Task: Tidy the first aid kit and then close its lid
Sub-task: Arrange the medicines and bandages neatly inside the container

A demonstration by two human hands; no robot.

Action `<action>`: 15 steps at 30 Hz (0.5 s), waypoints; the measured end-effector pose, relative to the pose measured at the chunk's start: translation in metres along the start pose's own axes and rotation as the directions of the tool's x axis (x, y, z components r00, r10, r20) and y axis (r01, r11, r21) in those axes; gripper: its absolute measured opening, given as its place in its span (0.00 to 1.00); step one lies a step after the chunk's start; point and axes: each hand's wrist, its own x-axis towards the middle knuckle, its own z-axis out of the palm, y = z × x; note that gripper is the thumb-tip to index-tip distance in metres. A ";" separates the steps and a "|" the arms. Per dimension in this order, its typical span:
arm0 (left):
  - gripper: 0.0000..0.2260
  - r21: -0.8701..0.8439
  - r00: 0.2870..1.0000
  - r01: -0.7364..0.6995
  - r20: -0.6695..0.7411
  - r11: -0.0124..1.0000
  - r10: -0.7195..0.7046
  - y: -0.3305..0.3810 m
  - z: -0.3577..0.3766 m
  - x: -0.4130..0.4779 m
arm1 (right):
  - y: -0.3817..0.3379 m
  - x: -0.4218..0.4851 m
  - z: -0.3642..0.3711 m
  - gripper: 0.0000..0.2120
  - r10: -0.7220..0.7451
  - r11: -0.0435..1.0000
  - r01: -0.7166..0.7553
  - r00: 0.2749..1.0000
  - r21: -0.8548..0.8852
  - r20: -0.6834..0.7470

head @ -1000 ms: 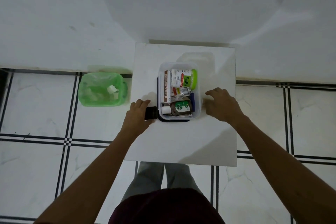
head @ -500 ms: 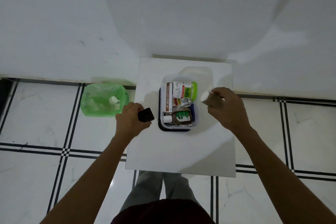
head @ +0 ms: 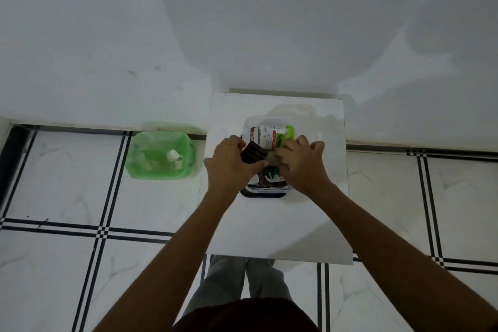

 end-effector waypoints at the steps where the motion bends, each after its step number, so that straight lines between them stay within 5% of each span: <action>1: 0.26 0.013 1.000 0.018 -0.003 1.000 -0.018 0.001 0.005 -0.004 | 0.001 -0.001 0.002 0.05 0.010 1.000 -0.010 1.000 0.016 0.000; 3: 0.26 0.058 1.000 -0.002 0.006 0.998 0.001 0.003 0.014 -0.012 | 0.003 -0.004 0.005 0.05 0.022 0.999 -0.022 1.000 0.029 -0.002; 7: 0.22 0.248 0.947 -0.316 0.142 0.916 0.288 0.000 0.018 -0.019 | 0.011 -0.006 0.002 0.04 0.057 0.996 -0.056 0.998 0.066 -0.012; 11: 0.21 0.303 0.873 -0.475 0.284 0.826 0.397 0.001 0.017 -0.014 | 0.034 -0.002 -0.006 0.11 0.171 0.904 -0.178 0.984 0.388 0.052; 15: 0.21 0.316 0.847 -0.521 0.308 0.793 0.434 0.001 0.024 -0.006 | 0.040 -0.003 -0.010 0.07 0.190 0.833 -0.220 0.975 0.507 0.111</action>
